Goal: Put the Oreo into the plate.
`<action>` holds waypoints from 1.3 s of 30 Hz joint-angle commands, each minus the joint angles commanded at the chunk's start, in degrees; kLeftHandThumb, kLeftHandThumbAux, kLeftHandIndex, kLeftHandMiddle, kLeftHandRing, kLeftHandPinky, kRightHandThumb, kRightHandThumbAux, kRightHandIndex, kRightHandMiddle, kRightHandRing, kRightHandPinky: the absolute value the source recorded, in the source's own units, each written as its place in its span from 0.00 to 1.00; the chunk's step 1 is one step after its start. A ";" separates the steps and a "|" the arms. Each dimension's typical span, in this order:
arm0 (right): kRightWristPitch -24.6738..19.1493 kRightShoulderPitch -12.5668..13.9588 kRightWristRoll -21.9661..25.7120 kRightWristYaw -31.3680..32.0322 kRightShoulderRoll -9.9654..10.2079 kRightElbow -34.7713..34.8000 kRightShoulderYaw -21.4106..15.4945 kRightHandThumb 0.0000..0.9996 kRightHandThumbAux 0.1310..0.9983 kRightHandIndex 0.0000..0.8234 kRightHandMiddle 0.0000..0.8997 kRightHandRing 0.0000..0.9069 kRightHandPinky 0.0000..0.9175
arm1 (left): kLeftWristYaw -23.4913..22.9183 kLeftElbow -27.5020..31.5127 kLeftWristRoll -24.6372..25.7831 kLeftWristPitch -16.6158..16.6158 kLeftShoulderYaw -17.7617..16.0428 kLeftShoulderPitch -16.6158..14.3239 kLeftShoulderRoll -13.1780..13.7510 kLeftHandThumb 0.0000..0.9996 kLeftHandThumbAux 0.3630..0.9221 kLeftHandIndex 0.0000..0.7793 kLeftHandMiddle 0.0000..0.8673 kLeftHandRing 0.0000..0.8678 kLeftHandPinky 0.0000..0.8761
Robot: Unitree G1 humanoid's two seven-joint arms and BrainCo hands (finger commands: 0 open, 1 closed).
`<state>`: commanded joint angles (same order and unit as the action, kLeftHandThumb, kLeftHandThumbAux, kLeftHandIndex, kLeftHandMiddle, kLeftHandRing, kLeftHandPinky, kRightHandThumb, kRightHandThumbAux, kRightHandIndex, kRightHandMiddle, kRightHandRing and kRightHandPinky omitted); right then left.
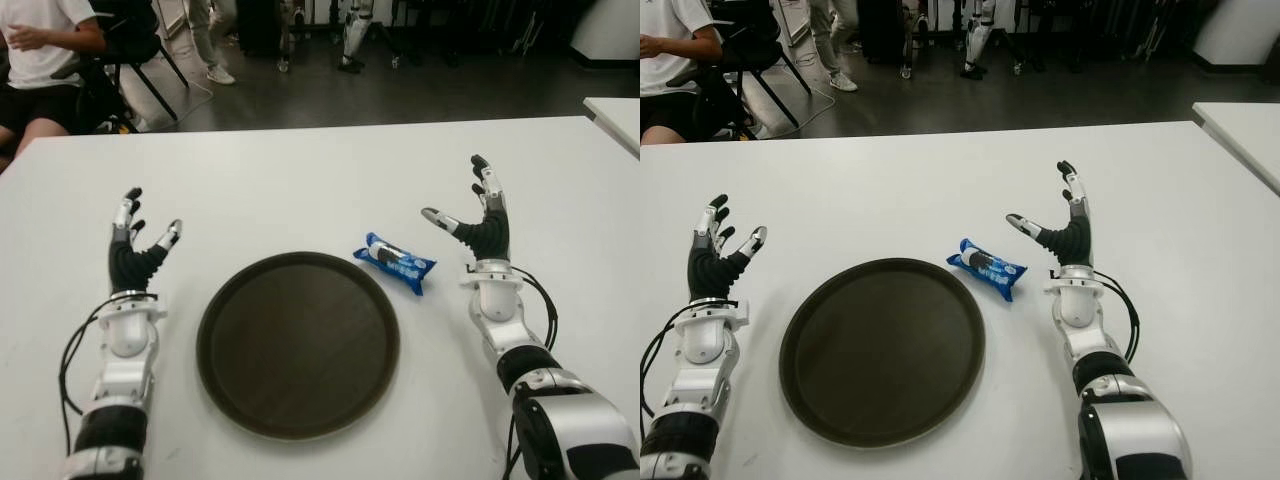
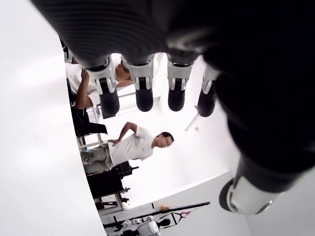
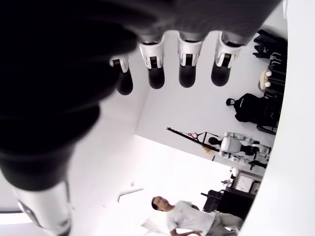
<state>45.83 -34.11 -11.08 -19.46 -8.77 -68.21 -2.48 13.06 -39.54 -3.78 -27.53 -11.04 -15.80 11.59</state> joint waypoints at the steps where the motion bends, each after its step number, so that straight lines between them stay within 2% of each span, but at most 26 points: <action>1: -0.48 -0.10 0.16 0.34 -0.10 -0.35 -0.05 0.00 0.70 0.01 0.00 0.00 0.00 | 0.14 -0.04 -0.05 -0.10 0.06 0.01 -0.07 0.02 0.63 0.04 0.03 0.00 0.00; 7: -3.00 -0.46 -0.16 0.68 -0.46 -1.15 0.37 0.00 0.65 0.00 0.00 0.00 0.00 | 0.58 -1.46 -0.24 0.17 0.28 -0.47 0.14 0.03 0.62 0.04 0.02 0.00 0.00; 17: -4.36 -0.41 -0.11 0.93 -0.30 -1.24 0.70 0.00 0.66 0.00 0.00 0.00 0.00 | 1.98 -3.74 -0.81 1.56 0.46 -1.57 0.74 0.01 0.59 0.03 0.02 0.00 0.00; 24: -5.19 -0.55 0.66 1.66 0.01 -1.48 0.46 0.00 0.63 0.00 0.00 0.00 0.00 | 2.61 -5.68 -1.19 1.14 0.77 -2.42 1.16 0.00 0.53 0.04 0.03 0.00 0.00; 39: -10.00 -0.75 0.58 1.34 -0.03 -1.92 0.69 0.00 0.58 0.00 0.00 0.00 0.00 | 2.65 -9.03 -1.41 0.39 0.91 -3.86 1.72 0.00 0.52 0.04 0.03 0.00 0.00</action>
<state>35.84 -34.86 -10.50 -18.12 -8.80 -70.13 -1.79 15.71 -48.57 -5.19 -27.14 -10.13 -19.66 13.32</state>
